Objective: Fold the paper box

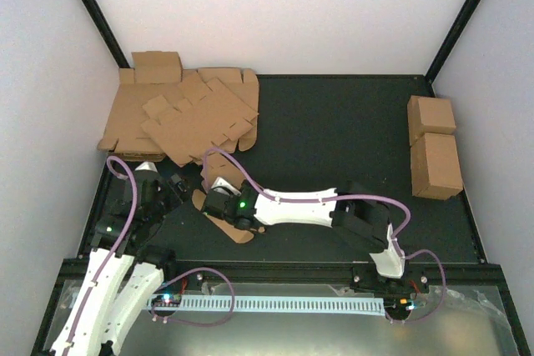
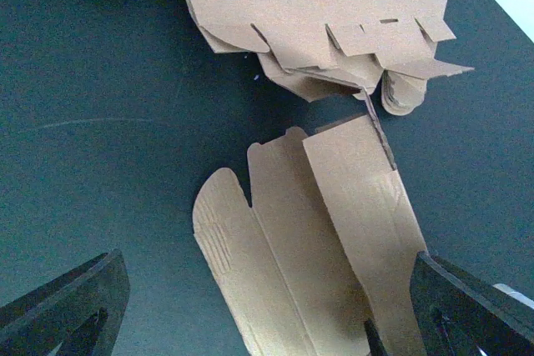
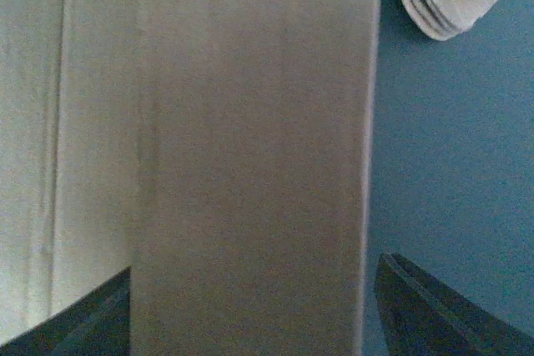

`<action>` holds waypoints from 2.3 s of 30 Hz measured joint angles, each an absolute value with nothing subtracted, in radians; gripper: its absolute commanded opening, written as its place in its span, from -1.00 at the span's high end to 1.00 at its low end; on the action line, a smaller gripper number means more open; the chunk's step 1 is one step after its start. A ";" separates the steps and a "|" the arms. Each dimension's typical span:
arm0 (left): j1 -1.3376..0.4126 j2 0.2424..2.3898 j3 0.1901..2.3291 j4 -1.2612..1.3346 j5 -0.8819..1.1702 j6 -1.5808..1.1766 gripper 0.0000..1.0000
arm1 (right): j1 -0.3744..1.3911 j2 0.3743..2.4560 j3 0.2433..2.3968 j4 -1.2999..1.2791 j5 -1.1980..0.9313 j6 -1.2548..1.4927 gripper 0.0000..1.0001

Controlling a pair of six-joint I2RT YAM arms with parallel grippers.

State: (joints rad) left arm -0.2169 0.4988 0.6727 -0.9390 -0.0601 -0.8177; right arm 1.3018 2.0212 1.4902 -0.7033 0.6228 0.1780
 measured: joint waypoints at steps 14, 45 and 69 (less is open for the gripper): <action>-0.215 0.520 0.773 -0.946 -0.044 -0.724 -0.91 | 1.294 1.696 1.227 -0.507 0.647 0.189 -0.01; -0.100 0.972 1.226 -0.898 0.388 -0.418 -0.91 | 1.082 0.700 0.405 0.162 0.299 0.226 0.05; -0.199 1.114 0.802 -0.107 1.174 -0.786 -0.80 | 1.081 0.652 0.178 0.515 0.116 0.198 0.04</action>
State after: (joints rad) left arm -0.1989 1.1137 0.8024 -0.1070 1.1740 -0.7864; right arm 1.0813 0.6521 0.1780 0.5148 0.1162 0.1982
